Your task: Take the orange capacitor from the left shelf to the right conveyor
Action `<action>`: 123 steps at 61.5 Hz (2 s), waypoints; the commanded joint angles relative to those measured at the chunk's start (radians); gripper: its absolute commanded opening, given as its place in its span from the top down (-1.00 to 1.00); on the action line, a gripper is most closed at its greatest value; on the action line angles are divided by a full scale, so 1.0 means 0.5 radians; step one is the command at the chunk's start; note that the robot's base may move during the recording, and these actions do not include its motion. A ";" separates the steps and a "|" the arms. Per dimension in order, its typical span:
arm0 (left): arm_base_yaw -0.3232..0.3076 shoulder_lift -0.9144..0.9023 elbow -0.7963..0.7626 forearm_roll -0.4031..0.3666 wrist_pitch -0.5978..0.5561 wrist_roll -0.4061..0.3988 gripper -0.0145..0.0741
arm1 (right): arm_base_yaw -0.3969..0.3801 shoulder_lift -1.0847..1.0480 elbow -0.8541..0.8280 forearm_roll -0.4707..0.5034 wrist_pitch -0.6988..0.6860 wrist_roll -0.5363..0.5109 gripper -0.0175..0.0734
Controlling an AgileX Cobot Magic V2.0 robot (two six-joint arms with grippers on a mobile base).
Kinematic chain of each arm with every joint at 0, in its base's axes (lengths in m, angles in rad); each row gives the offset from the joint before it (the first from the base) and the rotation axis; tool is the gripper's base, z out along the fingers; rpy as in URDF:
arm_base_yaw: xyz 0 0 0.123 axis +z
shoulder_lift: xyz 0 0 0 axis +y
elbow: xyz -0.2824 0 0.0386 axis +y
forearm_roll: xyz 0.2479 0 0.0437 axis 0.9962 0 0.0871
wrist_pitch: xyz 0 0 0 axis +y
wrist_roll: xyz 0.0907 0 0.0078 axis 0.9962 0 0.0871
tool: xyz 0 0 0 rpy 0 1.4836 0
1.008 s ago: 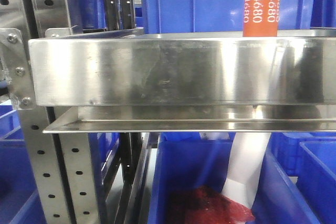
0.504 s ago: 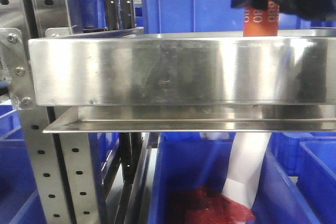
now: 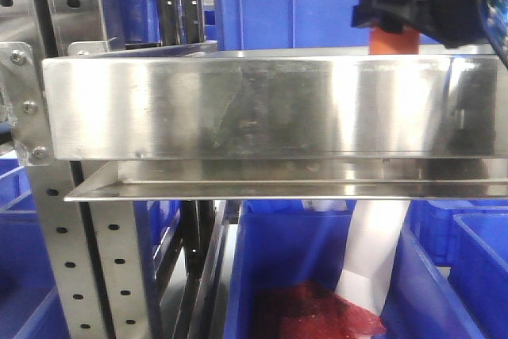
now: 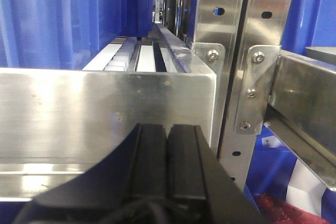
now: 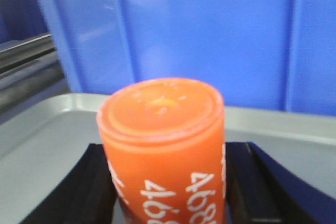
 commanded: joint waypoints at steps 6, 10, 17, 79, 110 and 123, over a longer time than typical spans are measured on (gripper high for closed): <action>-0.012 -0.024 -0.010 -0.004 -0.182 -0.003 0.96 | -0.013 -0.146 -0.095 -0.085 -0.047 -0.004 0.37; -0.012 -0.024 -0.010 -0.004 -0.182 -0.003 0.96 | -0.013 -0.234 -0.095 -0.085 0.072 -0.004 0.37; -0.012 -0.024 -0.010 -0.004 -0.182 -0.003 0.96 | -0.016 -0.446 -0.095 -0.085 0.349 -0.004 0.37; -0.012 -0.024 -0.010 -0.004 -0.182 -0.003 0.96 | -0.302 -2.397 0.254 -0.092 2.098 -0.004 0.37; -0.012 -0.024 -0.010 -0.004 -0.182 -0.003 0.96 | -0.302 -2.462 0.254 -0.092 2.126 -0.004 0.37; -0.012 -0.024 -0.010 -0.004 -0.182 -0.003 0.96 | -0.302 -2.462 0.254 -0.092 2.126 -0.004 0.37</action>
